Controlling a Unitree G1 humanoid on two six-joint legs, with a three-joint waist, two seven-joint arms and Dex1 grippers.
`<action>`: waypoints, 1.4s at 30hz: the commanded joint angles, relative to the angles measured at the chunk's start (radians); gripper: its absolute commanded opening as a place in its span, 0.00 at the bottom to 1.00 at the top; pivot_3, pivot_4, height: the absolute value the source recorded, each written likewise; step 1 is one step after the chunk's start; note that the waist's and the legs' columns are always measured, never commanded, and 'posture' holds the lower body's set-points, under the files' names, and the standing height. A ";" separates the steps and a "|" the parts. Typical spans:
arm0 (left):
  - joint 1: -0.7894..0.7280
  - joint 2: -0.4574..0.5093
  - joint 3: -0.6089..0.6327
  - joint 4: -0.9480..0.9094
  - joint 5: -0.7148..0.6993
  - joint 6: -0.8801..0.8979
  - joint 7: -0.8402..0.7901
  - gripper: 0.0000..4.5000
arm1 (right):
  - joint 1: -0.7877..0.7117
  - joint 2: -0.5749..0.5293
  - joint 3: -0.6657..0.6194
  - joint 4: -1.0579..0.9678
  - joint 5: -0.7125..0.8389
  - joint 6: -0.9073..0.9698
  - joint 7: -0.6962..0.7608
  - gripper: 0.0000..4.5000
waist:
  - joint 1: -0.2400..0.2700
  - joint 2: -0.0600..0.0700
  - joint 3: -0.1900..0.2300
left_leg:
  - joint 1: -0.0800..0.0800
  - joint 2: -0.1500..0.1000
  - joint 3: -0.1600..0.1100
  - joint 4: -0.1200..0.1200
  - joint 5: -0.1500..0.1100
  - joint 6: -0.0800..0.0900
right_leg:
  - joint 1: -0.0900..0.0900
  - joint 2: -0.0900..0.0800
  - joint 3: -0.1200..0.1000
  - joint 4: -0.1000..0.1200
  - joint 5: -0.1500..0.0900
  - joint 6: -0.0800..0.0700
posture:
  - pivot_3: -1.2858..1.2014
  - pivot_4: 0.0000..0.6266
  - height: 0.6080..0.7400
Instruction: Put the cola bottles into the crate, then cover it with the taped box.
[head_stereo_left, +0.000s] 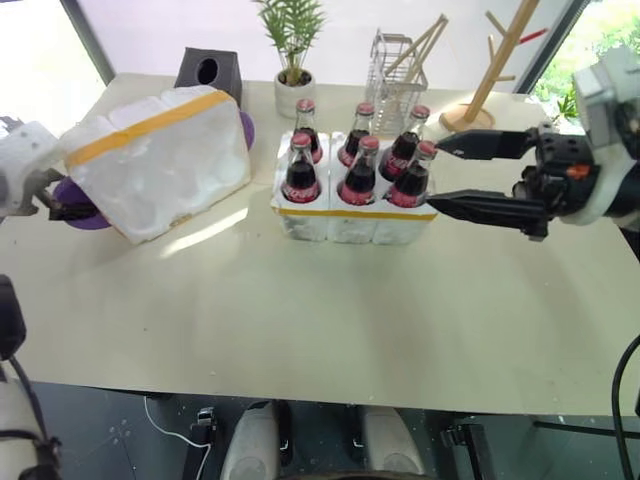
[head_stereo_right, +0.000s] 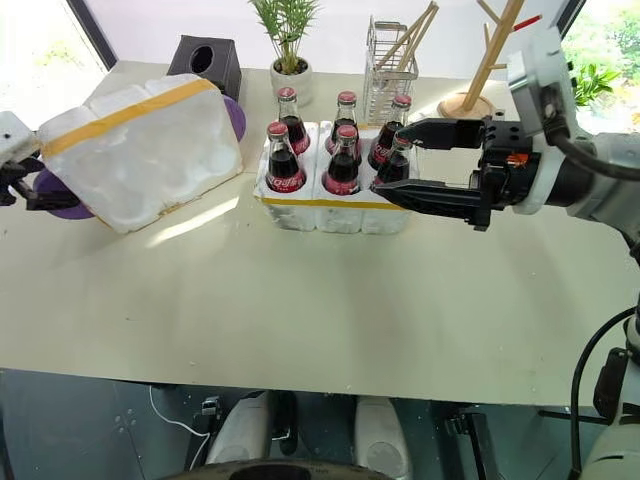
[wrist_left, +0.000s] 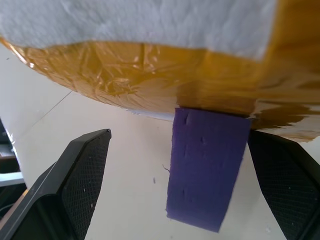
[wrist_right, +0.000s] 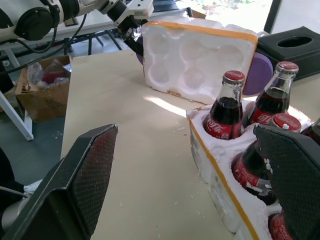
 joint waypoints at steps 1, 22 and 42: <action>-0.003 -0.002 0.027 0.001 -0.010 0.004 0.019 1.00 | -0.004 0.000 -0.038 -0.028 0.030 -0.016 -0.018 0.99 | 0.000 0.000 0.000 | 0.000 0.000 0.000 0.000 0.000 0.000 | 0.000 0.000 0.000 0.000 0.000 0.000 | 0.52 0.24 1.00; -0.058 0.018 0.143 -0.101 -0.101 -0.237 0.040 0.24 | 0.162 -0.041 -0.121 -0.063 0.009 -0.072 -0.019 1.00 | 0.005 -0.001 0.000 | 0.000 0.000 0.000 0.001 0.000 0.000 | 0.001 0.000 0.000 0.000 0.000 0.001 | 0.52 0.24 1.00; 0.153 -0.265 -0.022 -0.852 0.229 -0.444 0.691 0.24 | 0.345 -0.050 -0.270 -0.088 0.032 -0.067 -0.102 1.00 | 0.025 0.000 0.000 | 0.000 0.002 0.000 0.010 -0.001 0.002 | 0.004 0.003 0.001 0.002 0.003 0.005 | 0.52 0.24 1.00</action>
